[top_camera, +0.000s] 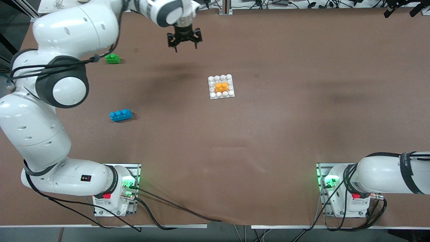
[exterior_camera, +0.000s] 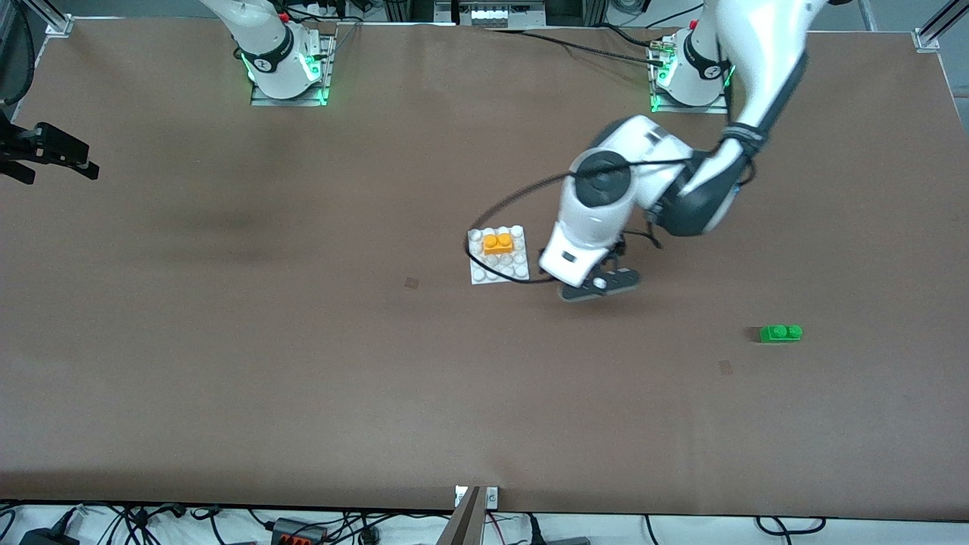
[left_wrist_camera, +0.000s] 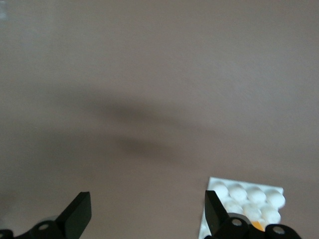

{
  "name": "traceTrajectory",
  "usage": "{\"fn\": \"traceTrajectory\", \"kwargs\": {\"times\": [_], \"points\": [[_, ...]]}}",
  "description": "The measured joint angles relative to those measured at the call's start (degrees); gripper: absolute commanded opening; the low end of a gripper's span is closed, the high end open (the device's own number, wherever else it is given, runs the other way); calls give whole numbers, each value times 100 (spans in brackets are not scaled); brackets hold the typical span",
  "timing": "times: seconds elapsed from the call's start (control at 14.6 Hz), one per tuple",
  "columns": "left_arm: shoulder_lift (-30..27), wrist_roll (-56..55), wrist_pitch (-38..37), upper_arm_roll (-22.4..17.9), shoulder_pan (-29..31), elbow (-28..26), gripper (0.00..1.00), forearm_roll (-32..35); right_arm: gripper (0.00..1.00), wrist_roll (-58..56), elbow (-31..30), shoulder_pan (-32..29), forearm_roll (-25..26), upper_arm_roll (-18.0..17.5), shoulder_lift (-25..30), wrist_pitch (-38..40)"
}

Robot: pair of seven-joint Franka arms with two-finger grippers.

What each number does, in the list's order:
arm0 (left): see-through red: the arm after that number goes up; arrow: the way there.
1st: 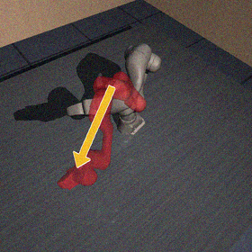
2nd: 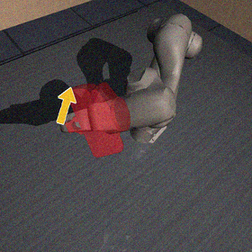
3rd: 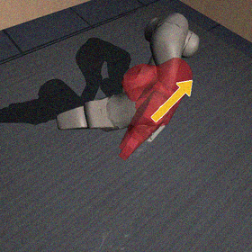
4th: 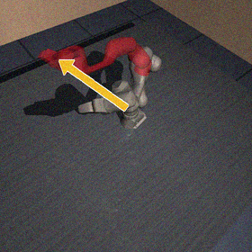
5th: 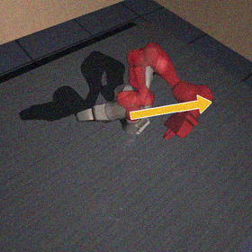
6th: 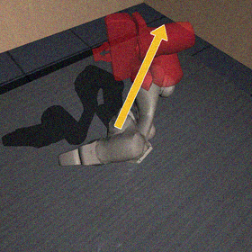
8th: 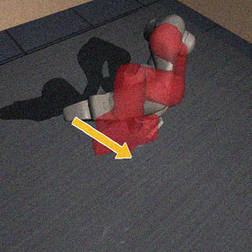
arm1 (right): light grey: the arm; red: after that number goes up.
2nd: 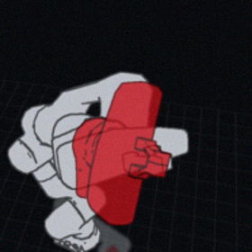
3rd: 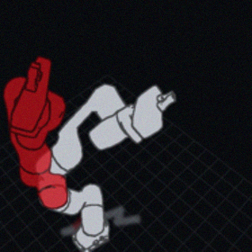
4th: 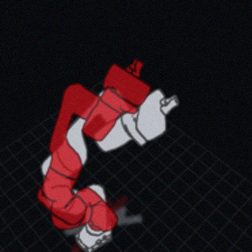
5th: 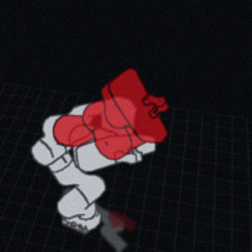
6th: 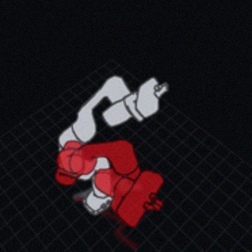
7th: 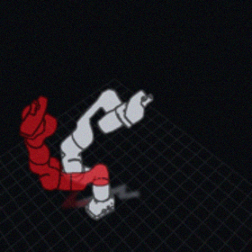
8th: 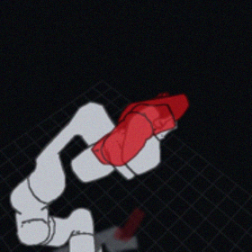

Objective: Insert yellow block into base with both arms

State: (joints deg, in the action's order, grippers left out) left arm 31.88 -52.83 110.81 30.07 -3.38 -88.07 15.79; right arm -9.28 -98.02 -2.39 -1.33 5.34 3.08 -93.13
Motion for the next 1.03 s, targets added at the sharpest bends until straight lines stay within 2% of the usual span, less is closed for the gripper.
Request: {"fn": "traceTrajectory", "kwargs": {"times": [0.14,0.34,0.62,0.82,1.03], "points": [[-5,649,0,-394,292,11,100,-147,100,202,-9,5,0,-28,0,-5],[-67,1953,1,-1223,406,39,100,-332,100,256,-9,8,0,-45,1,-5],[-370,3388,-232,-2037,491,89,100,-768,100,259,-11,10,0,-47,1,-5],[-842,3769,-662,-2419,489,187,100,-1148,100,260,-12,11,0,-50,1,-5],[-1575,3733,-1347,-2497,485,275,100,-1212,100,260,-12,23,0,-61,1,-5]]}}
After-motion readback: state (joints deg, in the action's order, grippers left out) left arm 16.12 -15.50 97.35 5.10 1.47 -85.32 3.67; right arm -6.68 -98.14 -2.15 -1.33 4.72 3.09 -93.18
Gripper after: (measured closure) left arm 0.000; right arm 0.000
